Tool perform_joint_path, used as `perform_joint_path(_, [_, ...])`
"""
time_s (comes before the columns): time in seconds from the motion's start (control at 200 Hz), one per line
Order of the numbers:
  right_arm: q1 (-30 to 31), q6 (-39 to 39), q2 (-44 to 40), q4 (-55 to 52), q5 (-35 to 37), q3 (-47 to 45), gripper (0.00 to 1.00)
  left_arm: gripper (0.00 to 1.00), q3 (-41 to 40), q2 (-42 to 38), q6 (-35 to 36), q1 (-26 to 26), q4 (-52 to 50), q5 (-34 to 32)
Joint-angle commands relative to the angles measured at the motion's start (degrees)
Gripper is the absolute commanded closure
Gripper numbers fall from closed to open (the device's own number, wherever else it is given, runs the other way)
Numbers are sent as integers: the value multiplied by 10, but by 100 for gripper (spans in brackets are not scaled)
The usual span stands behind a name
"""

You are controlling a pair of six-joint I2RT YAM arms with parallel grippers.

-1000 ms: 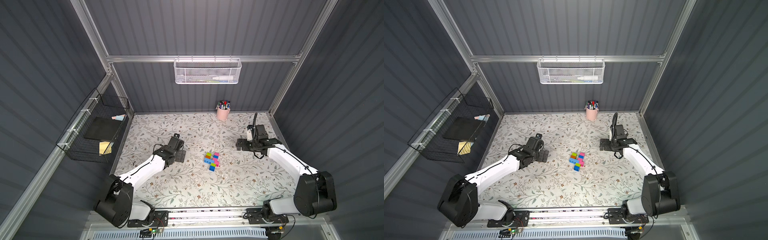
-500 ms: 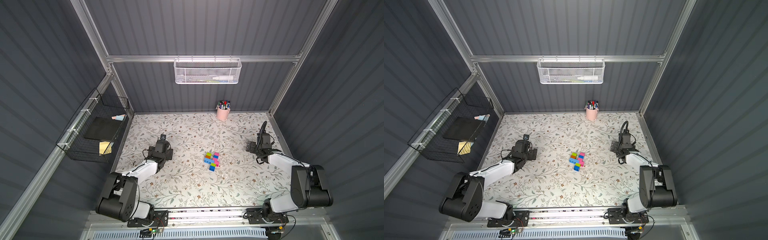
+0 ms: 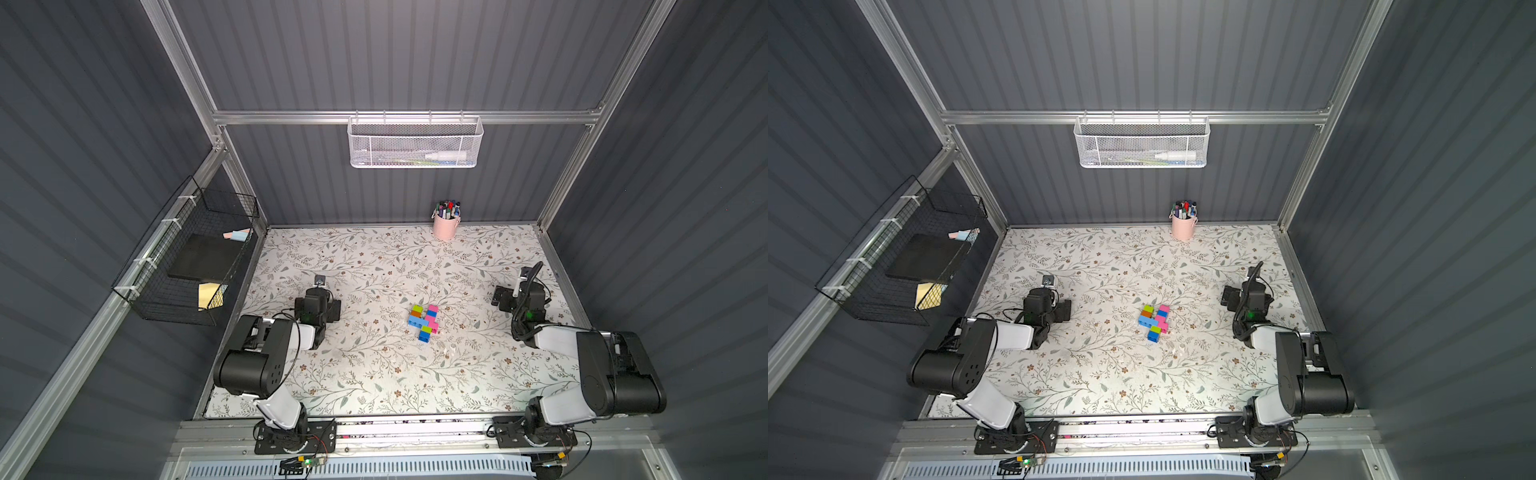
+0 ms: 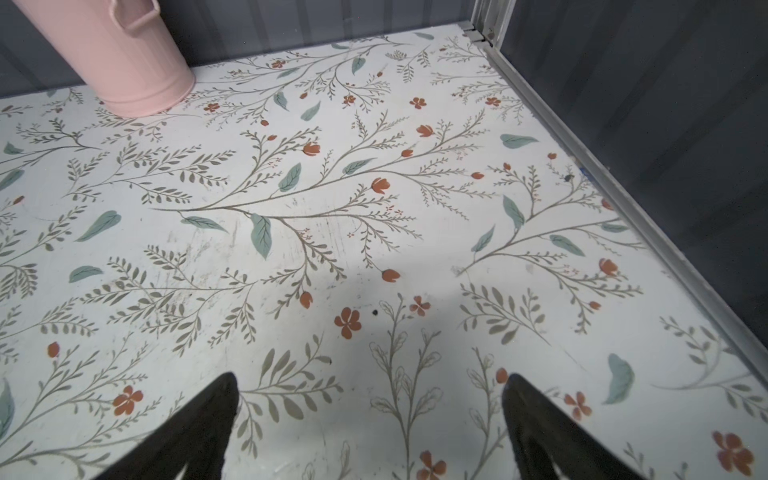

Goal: Assemble the number 4 with lego
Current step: Reset both arms

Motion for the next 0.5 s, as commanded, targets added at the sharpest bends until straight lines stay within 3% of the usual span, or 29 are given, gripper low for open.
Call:
perform_joint_path(0.0, [-1, -17, 4, 62, -18, -3, 1, 1, -16, 8, -1, 4, 54, 17])
perform_joint_path(0.495, [-1, -13, 0, 51, -16, 0, 1, 1, -23, 22, -6, 7, 78, 14])
